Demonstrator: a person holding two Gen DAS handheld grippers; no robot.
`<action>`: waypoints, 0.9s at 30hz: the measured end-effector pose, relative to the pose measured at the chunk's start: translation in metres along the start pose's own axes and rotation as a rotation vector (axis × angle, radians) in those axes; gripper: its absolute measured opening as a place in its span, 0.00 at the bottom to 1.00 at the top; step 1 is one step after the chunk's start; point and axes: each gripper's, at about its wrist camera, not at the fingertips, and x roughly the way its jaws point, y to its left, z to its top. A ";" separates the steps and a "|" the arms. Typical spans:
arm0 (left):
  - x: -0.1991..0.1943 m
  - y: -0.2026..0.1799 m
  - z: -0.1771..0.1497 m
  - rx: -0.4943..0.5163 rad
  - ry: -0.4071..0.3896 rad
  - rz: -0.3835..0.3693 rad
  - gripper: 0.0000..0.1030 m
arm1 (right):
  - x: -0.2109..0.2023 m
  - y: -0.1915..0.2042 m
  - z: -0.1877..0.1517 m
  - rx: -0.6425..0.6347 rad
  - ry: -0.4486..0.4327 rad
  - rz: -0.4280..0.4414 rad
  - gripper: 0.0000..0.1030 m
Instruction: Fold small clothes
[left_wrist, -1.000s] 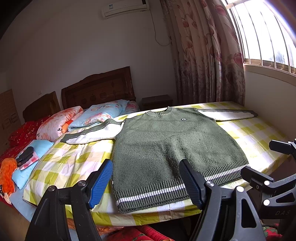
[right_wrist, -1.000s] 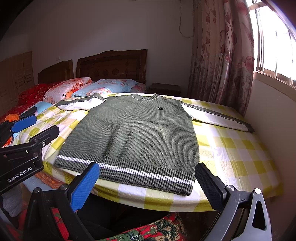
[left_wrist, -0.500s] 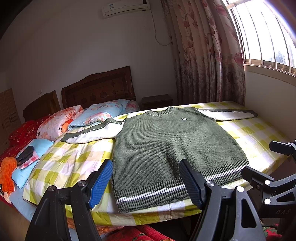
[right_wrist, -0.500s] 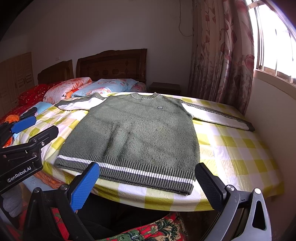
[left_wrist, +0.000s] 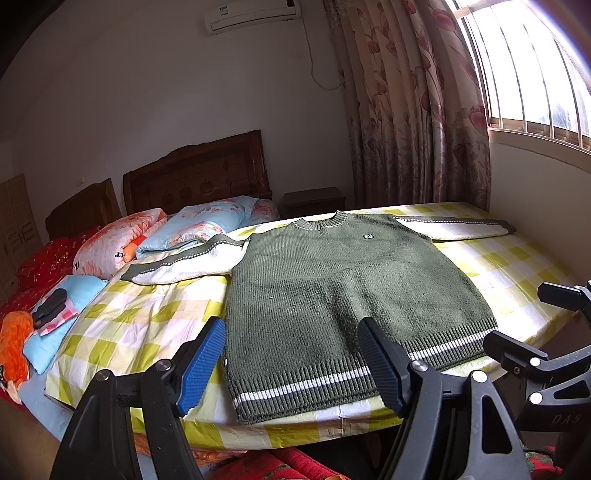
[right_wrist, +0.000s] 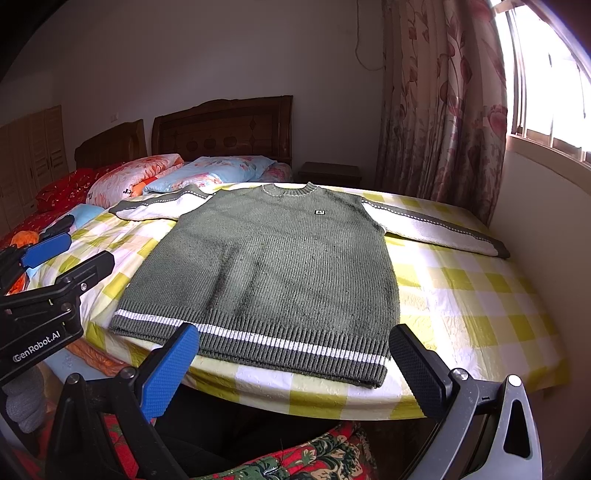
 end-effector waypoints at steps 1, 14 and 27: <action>0.000 0.000 0.000 0.000 0.000 0.000 0.73 | 0.000 0.000 0.000 0.001 0.000 0.000 1.00; 0.001 0.003 0.002 -0.006 0.007 -0.001 0.73 | 0.001 -0.003 0.002 0.012 0.003 0.004 1.00; 0.033 0.004 -0.006 -0.021 0.139 -0.035 0.73 | 0.028 -0.021 -0.010 0.087 0.089 0.026 1.00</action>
